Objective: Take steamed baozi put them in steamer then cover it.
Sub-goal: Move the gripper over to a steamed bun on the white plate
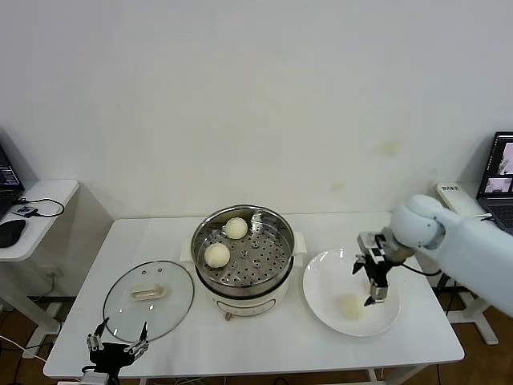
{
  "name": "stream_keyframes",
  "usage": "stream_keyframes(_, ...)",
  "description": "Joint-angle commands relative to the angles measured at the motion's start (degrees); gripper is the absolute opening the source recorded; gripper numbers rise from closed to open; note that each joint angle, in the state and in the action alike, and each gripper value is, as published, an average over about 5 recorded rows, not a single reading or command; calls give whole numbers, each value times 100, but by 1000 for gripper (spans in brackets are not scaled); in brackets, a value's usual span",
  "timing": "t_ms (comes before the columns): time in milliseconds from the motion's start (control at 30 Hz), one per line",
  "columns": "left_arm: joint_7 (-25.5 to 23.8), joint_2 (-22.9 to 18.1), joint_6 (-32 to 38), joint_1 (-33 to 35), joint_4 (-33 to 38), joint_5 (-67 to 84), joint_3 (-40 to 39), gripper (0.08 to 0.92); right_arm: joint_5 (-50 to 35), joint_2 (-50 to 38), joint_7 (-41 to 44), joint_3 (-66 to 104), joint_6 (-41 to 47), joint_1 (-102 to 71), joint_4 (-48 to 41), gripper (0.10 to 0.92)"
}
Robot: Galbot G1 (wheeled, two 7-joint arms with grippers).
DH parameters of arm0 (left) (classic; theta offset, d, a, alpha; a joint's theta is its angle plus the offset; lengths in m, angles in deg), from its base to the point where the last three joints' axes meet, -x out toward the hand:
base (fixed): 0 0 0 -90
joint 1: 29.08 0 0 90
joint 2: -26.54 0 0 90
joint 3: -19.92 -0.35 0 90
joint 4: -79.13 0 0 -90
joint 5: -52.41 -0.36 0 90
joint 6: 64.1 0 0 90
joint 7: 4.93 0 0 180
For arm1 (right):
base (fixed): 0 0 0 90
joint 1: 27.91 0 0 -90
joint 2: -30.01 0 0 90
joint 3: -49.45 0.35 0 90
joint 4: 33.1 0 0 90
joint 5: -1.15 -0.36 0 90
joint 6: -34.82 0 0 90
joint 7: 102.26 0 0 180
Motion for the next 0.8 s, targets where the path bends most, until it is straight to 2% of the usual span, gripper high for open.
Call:
stream_keyframes(33,-6,-3,-2,11,-67,-32,-6,823,499,209,-59,426,-137,-816,-347,823)
stream_keyframes(367,7,10,-4,-74,-213,-44,20,823,453,592,-527,433,-112,-946,-782,823)
stream_keyframes(800,12,-1,0,-115,-309,-50,-1,823,488,699,-676,445,-98,-1032,-932,823)
